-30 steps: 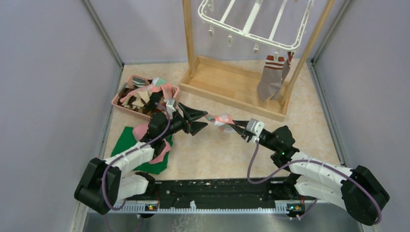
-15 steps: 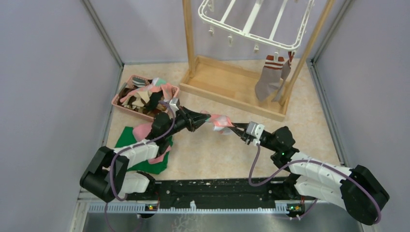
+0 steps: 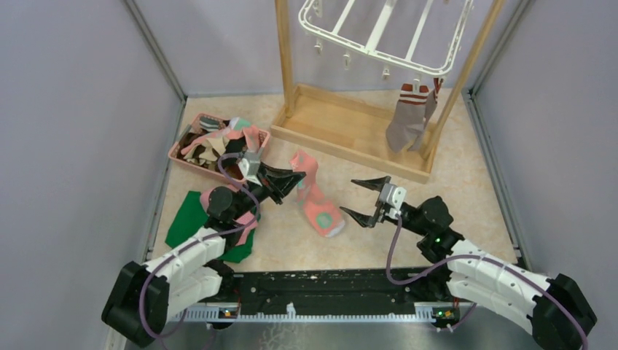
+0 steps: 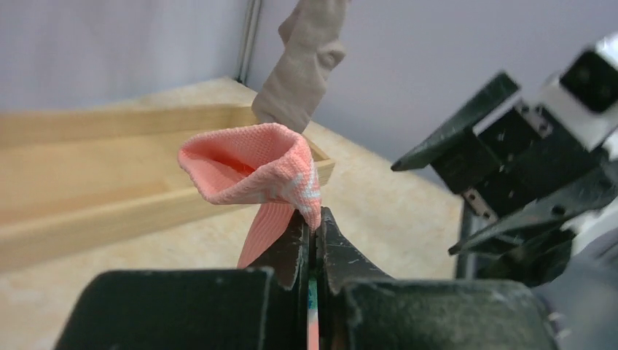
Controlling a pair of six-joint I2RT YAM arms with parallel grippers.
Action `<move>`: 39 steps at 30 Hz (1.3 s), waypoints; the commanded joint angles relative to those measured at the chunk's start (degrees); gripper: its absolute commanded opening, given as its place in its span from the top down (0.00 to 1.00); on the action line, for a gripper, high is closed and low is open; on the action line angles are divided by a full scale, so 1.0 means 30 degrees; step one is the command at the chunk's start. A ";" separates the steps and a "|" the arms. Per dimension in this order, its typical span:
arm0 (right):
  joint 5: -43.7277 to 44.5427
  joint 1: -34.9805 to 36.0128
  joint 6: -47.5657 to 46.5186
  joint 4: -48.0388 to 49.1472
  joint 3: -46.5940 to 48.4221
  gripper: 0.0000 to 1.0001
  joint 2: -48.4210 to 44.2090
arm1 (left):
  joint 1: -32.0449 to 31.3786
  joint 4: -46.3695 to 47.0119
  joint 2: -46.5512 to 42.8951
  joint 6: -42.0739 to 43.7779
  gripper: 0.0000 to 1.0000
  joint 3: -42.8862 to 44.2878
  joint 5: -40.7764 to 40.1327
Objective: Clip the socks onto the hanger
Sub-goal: Pick up the sock from the bin.
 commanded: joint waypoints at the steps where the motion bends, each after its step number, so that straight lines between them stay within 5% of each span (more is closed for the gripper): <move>1: -0.0196 0.0202 0.1262 -0.2172 0.1736 0.27 -0.0308 | -0.1374 -0.2377 -0.1078 1.3286 1.00 0.0910 0.1817; 5: -0.0573 0.0199 0.1596 -0.3027 0.2814 0.26 -0.0228 | -0.2193 -0.3874 -0.2074 1.9655 1.00 0.0653 0.4162; 12: -0.0887 0.0173 0.2130 -0.2983 0.3291 0.25 0.0319 | -0.2685 -0.5807 -0.3398 2.4920 1.00 0.0681 0.7506; 23: -0.3732 0.0173 0.3637 -0.0709 0.4447 0.28 0.2636 | -0.3733 -0.8047 -0.3817 2.6573 1.00 0.1499 1.0000; 39: -0.6238 0.0202 0.6306 0.2052 0.5242 0.50 0.4900 | -0.4290 -0.8806 -0.4177 2.7030 1.00 0.1449 0.9695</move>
